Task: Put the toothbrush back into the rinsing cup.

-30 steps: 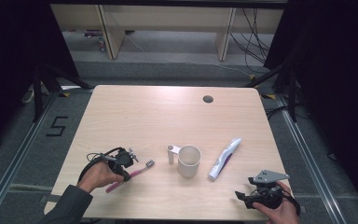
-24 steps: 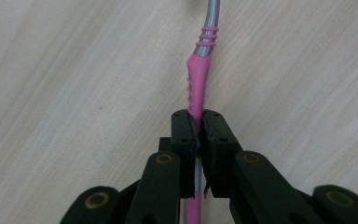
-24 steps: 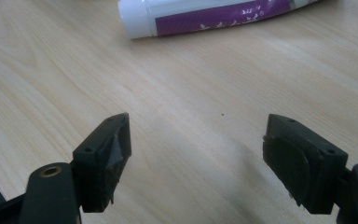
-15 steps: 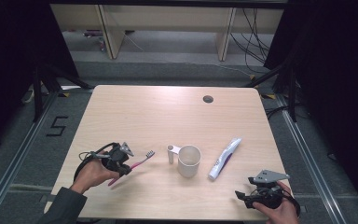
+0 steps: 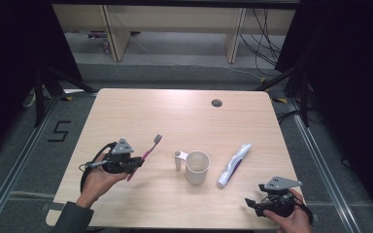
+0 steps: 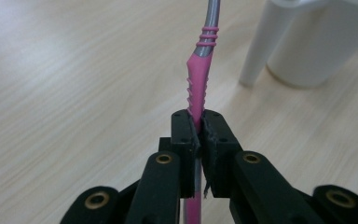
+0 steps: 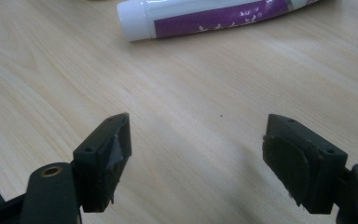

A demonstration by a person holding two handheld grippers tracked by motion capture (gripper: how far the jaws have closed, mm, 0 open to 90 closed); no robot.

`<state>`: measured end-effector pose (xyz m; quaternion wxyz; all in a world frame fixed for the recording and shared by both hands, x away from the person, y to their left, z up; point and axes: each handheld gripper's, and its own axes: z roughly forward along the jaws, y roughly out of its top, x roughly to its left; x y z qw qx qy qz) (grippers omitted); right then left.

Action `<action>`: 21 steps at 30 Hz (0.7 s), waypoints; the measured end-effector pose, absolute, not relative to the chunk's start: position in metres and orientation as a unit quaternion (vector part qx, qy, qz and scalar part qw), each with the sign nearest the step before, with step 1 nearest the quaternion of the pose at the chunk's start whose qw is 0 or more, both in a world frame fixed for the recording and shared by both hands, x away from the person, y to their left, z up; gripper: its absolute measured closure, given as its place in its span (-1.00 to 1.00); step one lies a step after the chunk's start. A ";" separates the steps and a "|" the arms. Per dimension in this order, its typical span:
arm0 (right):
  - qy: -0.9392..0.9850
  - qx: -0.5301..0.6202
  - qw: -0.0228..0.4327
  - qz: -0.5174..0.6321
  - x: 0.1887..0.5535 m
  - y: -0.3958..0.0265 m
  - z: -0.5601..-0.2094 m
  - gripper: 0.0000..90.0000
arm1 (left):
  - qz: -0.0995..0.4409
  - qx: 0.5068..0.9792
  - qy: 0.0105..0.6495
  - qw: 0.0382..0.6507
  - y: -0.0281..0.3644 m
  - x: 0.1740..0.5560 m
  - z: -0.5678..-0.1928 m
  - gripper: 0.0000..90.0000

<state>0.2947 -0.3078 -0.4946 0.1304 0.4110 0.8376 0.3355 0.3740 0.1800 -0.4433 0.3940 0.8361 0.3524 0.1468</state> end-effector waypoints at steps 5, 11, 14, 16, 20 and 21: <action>0.836 0.416 0.126 0.335 0.294 -0.308 -0.494 -0.46 | 0.143 0.803 0.366 0.448 0.175 0.370 -0.445 0.85; 0.838 0.413 0.120 0.336 0.295 -0.308 -0.494 -0.46 | 0.148 0.773 0.373 0.491 0.173 0.367 -0.446 0.85; 0.840 0.406 0.131 0.336 0.295 -0.309 -0.493 -0.46 | 0.159 0.757 0.376 0.510 0.172 0.365 -0.446 0.85; 0.840 0.404 0.134 0.337 0.296 -0.309 -0.494 -0.46 | 0.162 0.747 0.379 0.522 0.172 0.365 -0.447 0.85; 0.840 0.404 0.135 0.336 0.296 -0.309 -0.494 -0.46 | 0.179 0.731 0.380 0.539 0.170 0.363 -0.446 0.85; 0.839 0.406 0.133 0.337 0.296 -0.309 -0.494 -0.45 | 0.179 0.728 0.377 0.543 0.169 0.363 -0.446 0.85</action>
